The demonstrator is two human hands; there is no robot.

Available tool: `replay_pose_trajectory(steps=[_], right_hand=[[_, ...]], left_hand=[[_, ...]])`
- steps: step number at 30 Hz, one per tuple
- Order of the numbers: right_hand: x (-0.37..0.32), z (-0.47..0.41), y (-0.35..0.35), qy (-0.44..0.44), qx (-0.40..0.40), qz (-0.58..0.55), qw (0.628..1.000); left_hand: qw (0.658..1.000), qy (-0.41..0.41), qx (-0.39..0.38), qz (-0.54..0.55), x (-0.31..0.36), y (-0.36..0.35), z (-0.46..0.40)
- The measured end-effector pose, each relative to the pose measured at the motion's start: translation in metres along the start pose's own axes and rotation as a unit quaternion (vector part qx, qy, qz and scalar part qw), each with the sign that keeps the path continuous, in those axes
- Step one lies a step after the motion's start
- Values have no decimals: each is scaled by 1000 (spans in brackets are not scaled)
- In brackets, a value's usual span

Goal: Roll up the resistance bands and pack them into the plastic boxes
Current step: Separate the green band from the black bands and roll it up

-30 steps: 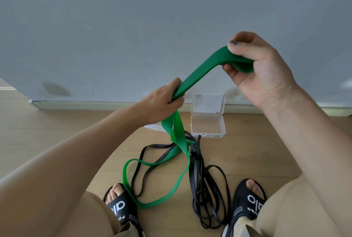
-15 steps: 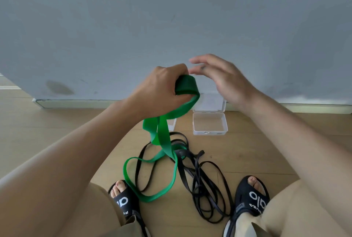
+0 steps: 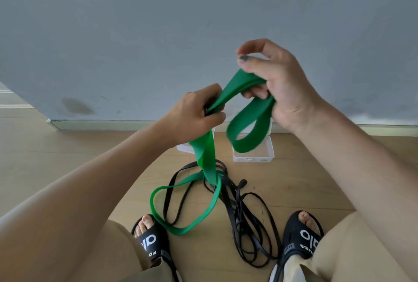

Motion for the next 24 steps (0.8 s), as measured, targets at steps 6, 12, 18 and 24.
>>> replay_pose_trajectory(steps=[6, 12, 18, 24], right_hand=[[-14, -3, 43, 18, 41, 14, 999], [21, -4, 59, -81, 9, 187, 979], [56, 24, 34, -201, -154, 255, 933], [68, 25, -5, -108, -132, 277, 946]], left_hand=[[999, -24, -30, -18, 3, -10, 1], [997, 21, -67, -36, -7, -5, 6], [998, 28, -60, -23, -3, 10, 6], [995, -29, -70, -60, 11, -8, 13]])
Point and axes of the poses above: each hand's wrist, its own z-axis away from the middle knuckle, its own y-axis out of the back of the hand, x = y × z, the point moved 9 cm from there along -z, towards the middle knuckle, and after that the axes turned 13 degrees about x, right-handed, at the moved point
